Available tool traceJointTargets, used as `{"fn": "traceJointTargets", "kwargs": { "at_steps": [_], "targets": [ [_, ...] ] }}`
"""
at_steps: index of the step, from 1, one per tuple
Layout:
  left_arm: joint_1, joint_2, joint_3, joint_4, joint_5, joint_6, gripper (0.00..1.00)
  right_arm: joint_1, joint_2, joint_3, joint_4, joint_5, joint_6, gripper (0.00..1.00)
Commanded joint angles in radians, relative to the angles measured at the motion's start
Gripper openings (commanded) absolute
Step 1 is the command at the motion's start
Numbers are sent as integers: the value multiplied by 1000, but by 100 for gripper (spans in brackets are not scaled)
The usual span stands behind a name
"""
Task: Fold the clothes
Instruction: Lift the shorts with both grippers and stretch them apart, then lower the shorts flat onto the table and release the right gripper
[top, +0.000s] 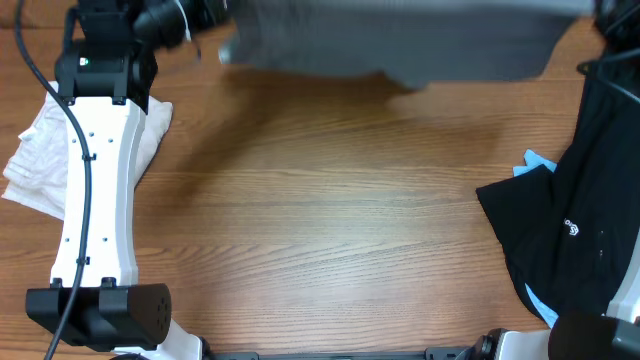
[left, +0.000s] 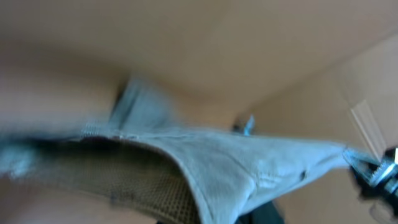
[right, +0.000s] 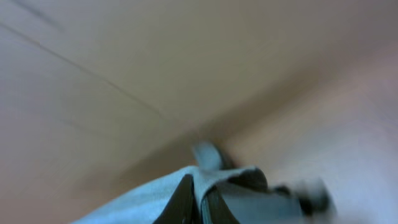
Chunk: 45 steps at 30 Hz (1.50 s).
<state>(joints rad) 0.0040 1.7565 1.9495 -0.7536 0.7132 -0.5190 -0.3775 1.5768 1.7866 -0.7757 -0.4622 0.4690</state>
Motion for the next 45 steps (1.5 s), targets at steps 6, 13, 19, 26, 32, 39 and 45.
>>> {"fn": "traceJointTargets", "kwargs": {
  "at_steps": [6, 13, 19, 26, 32, 39, 45],
  "targets": [
    [96, 5, 9, -614, -371, 270, 4, -116, 41, -2, -444, 476, -130, 4],
    [92, 5, -21, -919, -521, 299, 4, -116, 42, -2, -640, 532, -145, 4],
    [82, -3, -232, -927, -510, 306, 4, -116, 42, -50, -723, 536, -159, 4],
    [67, -55, -542, -813, -499, 286, 4, -116, 41, -270, -657, 527, -146, 4],
    [71, -234, -811, -761, -571, 198, 4, -116, 41, -469, -546, 468, -129, 4],
    [96, -457, -855, -759, -697, -13, 4, -117, 24, -491, -534, 468, -129, 4],
    [139, -560, -856, -779, -715, -142, 4, -117, -10, -491, -533, 468, -129, 4]
  ]
}}
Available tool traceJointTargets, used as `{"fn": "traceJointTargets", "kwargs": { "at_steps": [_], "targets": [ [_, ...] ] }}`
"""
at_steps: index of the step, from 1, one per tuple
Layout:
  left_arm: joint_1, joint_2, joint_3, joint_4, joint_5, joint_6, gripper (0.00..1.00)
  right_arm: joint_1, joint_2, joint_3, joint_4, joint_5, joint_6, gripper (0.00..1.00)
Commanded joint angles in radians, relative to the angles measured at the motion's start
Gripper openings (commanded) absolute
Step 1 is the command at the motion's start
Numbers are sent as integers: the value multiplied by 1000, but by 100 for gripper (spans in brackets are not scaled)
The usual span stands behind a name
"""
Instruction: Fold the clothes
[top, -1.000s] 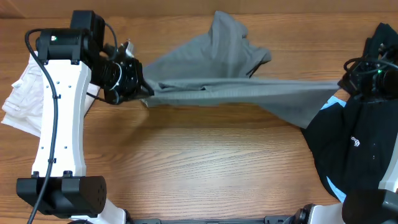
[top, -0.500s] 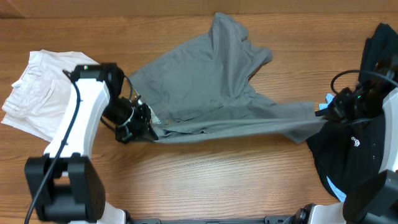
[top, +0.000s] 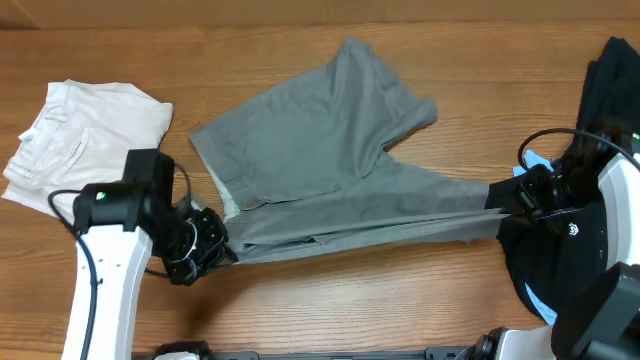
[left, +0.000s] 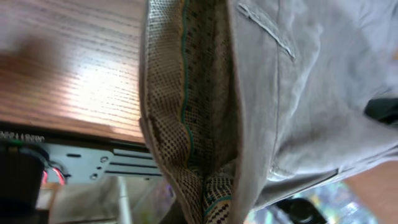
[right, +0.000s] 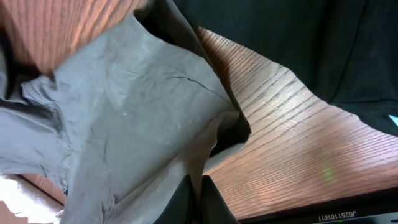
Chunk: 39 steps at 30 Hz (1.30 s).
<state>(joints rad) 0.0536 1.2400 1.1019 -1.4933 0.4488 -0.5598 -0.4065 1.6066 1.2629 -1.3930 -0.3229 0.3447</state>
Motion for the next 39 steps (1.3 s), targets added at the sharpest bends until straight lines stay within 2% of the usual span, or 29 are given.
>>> {"fn": "traceJointTargets", "kwargs": {
  "at_steps": [1, 9, 15, 19, 20, 22, 25, 28, 33, 36, 39],
  "targets": [
    [91, -53, -13, -52, -443, -117, 4, -88, -44, 32, 84, 329, -4, 4],
    [91, -84, -60, -101, -428, -181, 4, -87, -98, 42, 108, 326, 3, 4],
    [91, -82, -82, 80, -400, -215, 4, -45, -136, 127, 357, 77, -107, 4],
    [91, -82, -125, 244, -400, -277, 4, 43, -122, 165, 473, 60, -118, 4],
    [91, -82, -134, 328, -389, -293, 4, 94, -110, 177, 524, 60, -128, 4],
    [91, -82, -134, 363, -368, -293, 4, 134, -107, 178, 549, 59, -128, 4],
    [90, -82, -134, 363, -357, -282, 4, 166, -108, 178, 485, 60, -129, 6],
    [90, -82, -134, 336, -354, -269, 4, 200, -108, 177, 253, 59, -128, 19],
    [90, -82, -134, 335, -354, -240, 4, 254, -108, 151, -4, 60, -117, 26],
    [90, -82, -134, 333, -354, -240, 4, 282, -115, 124, -53, 59, -103, 27],
    [90, -82, -134, 327, -354, -236, 4, 295, -148, 58, -41, 61, -29, 31]
  ]
}}
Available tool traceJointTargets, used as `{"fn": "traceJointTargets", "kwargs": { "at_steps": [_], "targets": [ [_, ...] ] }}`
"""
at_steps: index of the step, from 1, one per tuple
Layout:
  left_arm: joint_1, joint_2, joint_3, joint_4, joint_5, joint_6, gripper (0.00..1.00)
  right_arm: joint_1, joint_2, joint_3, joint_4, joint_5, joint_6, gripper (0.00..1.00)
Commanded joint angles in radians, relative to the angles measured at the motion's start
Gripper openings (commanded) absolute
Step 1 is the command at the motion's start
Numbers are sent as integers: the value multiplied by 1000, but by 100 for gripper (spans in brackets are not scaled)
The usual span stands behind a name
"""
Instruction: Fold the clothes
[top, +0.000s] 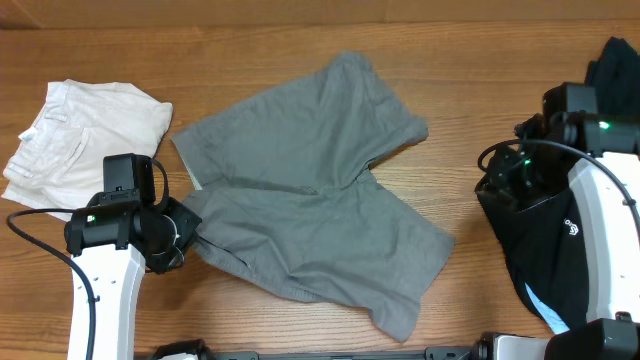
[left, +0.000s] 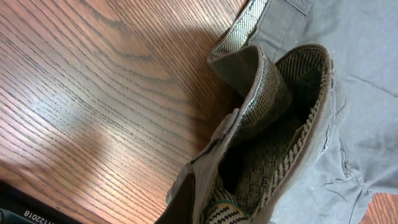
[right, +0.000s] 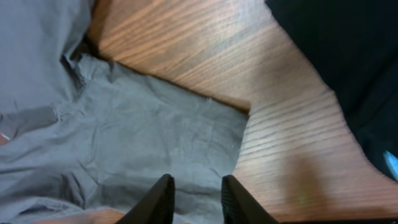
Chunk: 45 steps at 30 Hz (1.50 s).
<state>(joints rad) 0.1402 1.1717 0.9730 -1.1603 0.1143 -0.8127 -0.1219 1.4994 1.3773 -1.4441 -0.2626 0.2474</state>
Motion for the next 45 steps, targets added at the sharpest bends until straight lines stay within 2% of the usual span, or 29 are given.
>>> {"fn": "traceJointTargets", "kwargs": {
  "at_steps": [1, 9, 15, 19, 21, 23, 29, 31, 33, 35, 40, 45],
  "targets": [
    [3, -13, -5, -8, -19, 26, 4, 11, -54, -80, 19, -1, 89, 31],
    [3, -13, -5, -10, -20, 50, 4, 84, -273, -419, 97, -145, 240, 32],
    [3, -13, -5, -18, -19, 58, 4, 287, -405, -638, 176, -257, 507, 33],
    [3, -13, -5, -18, -17, 74, 4, 417, -424, -711, 286, -278, 696, 33],
    [3, -13, -5, -18, -17, 74, 4, 464, -422, -718, 336, -278, 655, 33],
    [3, -13, -5, -18, -17, 73, 4, 545, -420, -718, 364, -276, 553, 37],
    [3, -13, -5, -17, -17, 73, 4, 729, -406, -718, 219, -164, 596, 41],
    [3, -13, -5, -17, -17, 73, 4, 777, -403, -718, 219, -150, 594, 45],
    [3, -13, -5, -17, -17, 73, 4, 820, -396, -718, 240, -130, 582, 56],
    [3, -13, -5, -17, -17, 73, 4, 864, -369, -718, 241, -131, 589, 61],
    [3, -13, -5, -18, -17, 74, 4, 912, -274, -719, 246, -89, 700, 61],
    [3, -13, -5, -18, -17, 77, 4, 913, -193, -720, 280, -90, 688, 62]
  ]
}}
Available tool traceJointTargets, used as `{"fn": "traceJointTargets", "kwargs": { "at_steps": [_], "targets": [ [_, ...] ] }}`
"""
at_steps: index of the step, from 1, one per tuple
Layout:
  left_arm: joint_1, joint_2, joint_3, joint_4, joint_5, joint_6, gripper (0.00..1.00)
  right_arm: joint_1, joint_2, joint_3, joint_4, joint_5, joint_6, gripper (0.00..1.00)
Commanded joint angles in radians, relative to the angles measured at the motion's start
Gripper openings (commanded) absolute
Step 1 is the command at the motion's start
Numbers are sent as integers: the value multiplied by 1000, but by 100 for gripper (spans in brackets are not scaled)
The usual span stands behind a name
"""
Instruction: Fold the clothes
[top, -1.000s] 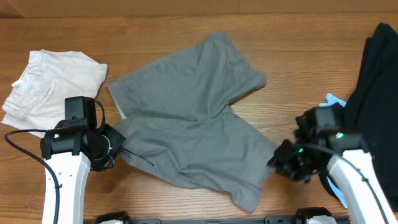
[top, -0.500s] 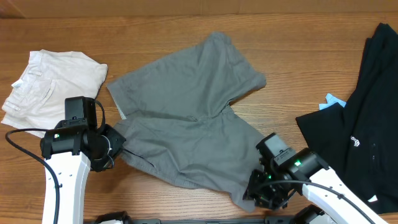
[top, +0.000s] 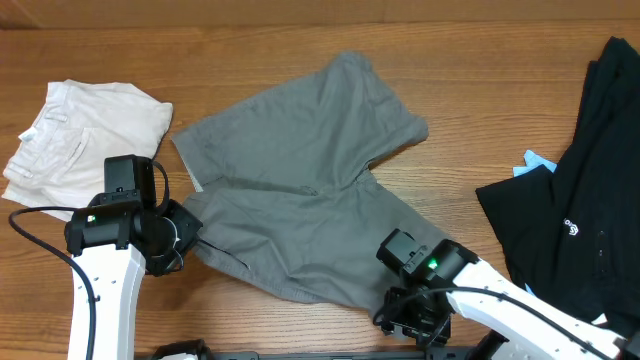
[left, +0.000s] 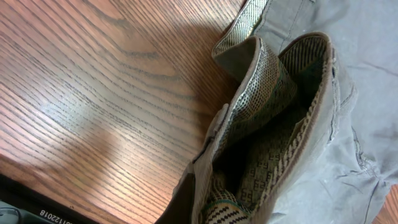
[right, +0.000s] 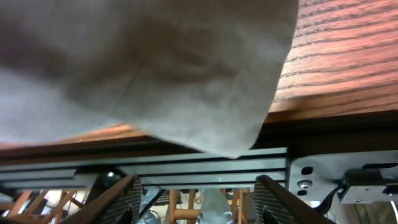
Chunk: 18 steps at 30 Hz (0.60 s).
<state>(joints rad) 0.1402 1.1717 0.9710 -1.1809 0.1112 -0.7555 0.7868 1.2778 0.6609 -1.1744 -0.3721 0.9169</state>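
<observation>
Grey shorts (top: 300, 170) lie spread across the middle of the table, one leg pointing to the back, the other toward the front right. My left gripper (top: 190, 240) is shut on the waistband (left: 267, 93) at its left end, where the patterned lining shows. My right gripper (top: 400, 318) is at the table's front edge by the near leg's hem (right: 155, 68), which hangs slightly over the edge. In the right wrist view its fingers (right: 121, 199) stand wide apart with nothing between them.
Folded white clothes (top: 80, 135) lie at the back left. A pile of black clothes (top: 580, 200) with a blue piece (top: 538, 162) under it fills the right side. The metal frame (right: 205, 171) runs below the table's front edge.
My right arm has moved from beside the black pile to the front edge at the near leg's hem, still open. The left gripper and the shorts have barely shifted.
Both grippers first held the shorts up at the back of the table. Then the shorts were stretched low between them across the table. Then the right gripper had let go and the shorts lay flat. Now it is open at the near hem.
</observation>
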Motion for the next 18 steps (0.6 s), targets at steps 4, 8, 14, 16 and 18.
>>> {"fn": "traceJointTargets", "kwargs": {
  "at_steps": [4, 8, 14, 16, 18],
  "targets": [
    [3, -13, -3, 0, -13, 20, 4, 4, 65, -8, 55, -8, -2, 62],
    [3, -13, -3, -5, -13, 21, 4, 4, 76, -9, 83, -16, -3, 62],
    [3, -13, -3, -12, -14, 47, 4, 4, 76, -10, 89, -14, 6, 66],
    [3, -13, -3, -7, -16, 47, 4, 4, 76, -9, 89, -14, 23, 66],
    [3, -13, -3, 2, -14, 54, 4, 4, 76, -9, 89, -15, 22, 66]
  ]
}}
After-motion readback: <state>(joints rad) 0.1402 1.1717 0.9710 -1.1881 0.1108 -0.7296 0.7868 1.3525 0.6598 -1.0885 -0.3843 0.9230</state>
